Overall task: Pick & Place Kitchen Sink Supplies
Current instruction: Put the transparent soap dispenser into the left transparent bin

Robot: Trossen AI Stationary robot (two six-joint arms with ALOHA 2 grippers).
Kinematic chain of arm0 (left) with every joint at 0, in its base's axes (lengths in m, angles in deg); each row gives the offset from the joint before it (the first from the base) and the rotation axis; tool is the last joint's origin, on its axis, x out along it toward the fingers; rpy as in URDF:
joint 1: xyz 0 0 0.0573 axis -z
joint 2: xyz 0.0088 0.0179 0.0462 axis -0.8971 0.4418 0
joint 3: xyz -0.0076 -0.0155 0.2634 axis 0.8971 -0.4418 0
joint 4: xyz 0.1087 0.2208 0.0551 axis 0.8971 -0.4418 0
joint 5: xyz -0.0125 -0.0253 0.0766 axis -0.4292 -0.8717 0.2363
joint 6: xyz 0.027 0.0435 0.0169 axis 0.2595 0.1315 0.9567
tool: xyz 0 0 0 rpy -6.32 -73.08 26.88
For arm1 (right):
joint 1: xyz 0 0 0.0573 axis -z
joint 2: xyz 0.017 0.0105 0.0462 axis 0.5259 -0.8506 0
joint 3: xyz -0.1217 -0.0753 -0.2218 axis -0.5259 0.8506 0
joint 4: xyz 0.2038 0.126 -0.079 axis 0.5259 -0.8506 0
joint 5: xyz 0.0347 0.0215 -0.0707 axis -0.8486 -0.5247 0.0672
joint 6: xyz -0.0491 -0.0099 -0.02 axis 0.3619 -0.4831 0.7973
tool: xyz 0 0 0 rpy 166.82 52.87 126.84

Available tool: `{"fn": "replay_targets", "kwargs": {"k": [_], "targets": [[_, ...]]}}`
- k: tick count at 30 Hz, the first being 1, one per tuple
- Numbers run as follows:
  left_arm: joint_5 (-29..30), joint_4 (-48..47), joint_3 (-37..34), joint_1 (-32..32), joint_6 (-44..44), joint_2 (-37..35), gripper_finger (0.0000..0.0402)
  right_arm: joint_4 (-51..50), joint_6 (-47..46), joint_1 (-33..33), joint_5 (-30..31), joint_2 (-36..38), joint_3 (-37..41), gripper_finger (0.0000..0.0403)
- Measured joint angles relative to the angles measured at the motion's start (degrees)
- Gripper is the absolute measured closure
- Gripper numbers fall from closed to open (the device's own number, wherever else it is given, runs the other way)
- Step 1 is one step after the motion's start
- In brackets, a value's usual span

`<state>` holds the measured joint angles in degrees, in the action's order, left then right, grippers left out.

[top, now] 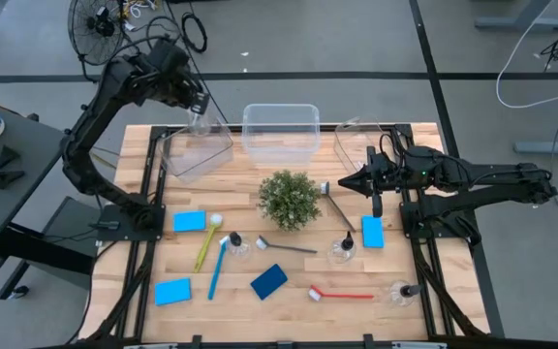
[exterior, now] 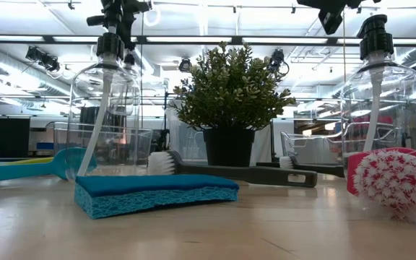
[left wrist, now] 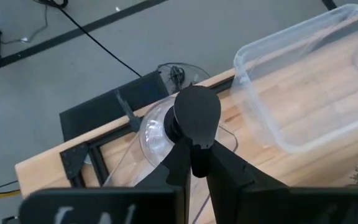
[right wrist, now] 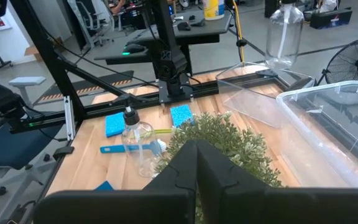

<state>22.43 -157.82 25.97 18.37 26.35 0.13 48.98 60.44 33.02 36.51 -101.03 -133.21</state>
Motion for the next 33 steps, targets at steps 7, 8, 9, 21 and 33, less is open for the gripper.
{"fn": "replay_targets", "kwargs": {"k": [7, 8, 9, 21, 33], "targets": [[-0.95, 0.0, -0.03, -0.75, 1.39, 4.72, 0.0364, 0.0, 0.0, 0.0, 0.02, 0.0, 0.0, 0.0394], [-0.8, 0.05, -0.03, -0.75, 1.47, 5.54, 0.0364, 0.0, 0.0, 0.01, 0.02, 0.0, 0.0, 0.0394], [-0.75, 0.2, -0.03, -0.76, 1.72, 6.27, 0.0364, 0.0, 0.0, 0.01, 0.05, 0.0, 0.0, 0.0394], [-1.92, 2.47, -0.06, -2.04, 3.02, 11.43, 0.0366, 0.0, 0.0, -0.01, 0.15, 0.0, 0.0, 0.0394], [-2.61, 4.74, -0.1, -4.52, 3.61, 11.98, 0.0368, 0.0, 1.91, 0.01, 2.03, 0.0, 0.0, 0.0394]]}}
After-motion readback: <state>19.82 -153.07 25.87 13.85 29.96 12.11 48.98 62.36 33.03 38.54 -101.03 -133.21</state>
